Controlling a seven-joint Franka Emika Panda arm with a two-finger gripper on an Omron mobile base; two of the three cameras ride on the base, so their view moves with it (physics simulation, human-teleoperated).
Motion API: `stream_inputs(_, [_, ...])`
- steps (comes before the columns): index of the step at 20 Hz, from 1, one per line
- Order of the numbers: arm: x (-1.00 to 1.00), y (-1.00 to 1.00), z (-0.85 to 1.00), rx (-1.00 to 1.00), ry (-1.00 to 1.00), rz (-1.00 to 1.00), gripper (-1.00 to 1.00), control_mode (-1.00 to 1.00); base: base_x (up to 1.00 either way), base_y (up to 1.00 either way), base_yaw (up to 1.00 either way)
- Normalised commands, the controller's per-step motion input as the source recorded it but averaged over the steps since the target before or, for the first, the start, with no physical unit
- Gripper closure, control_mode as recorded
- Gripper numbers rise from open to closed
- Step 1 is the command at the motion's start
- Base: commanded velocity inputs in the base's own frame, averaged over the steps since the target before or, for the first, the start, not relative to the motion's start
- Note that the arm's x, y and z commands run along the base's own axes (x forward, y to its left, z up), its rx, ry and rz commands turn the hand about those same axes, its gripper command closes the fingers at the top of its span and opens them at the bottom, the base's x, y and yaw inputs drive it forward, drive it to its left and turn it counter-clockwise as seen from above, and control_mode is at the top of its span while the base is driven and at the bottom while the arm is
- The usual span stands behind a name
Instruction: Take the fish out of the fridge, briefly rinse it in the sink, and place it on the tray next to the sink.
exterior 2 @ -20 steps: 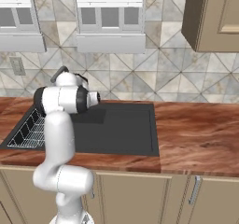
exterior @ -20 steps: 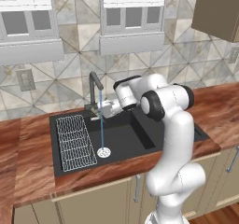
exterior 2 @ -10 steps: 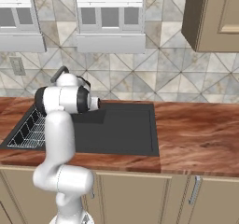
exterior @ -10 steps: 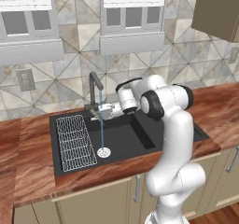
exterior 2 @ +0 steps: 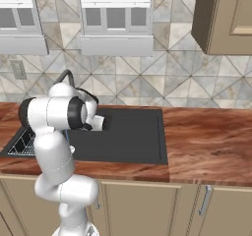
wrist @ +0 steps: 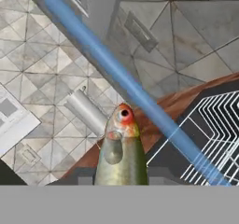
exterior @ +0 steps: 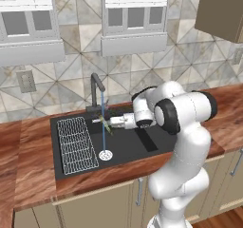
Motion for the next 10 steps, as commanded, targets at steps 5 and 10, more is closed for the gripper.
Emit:
stream_inputs(5, [0.29,0.0,0.18,0.0,-0.08,-0.15,1.0,-1.0,0.0,0.0,0.0])
stream_inputs(10, [0.61,-0.02,0.23,0.0,-0.05,-0.19,1.0,-1.0,0.0,0.0,0.0])
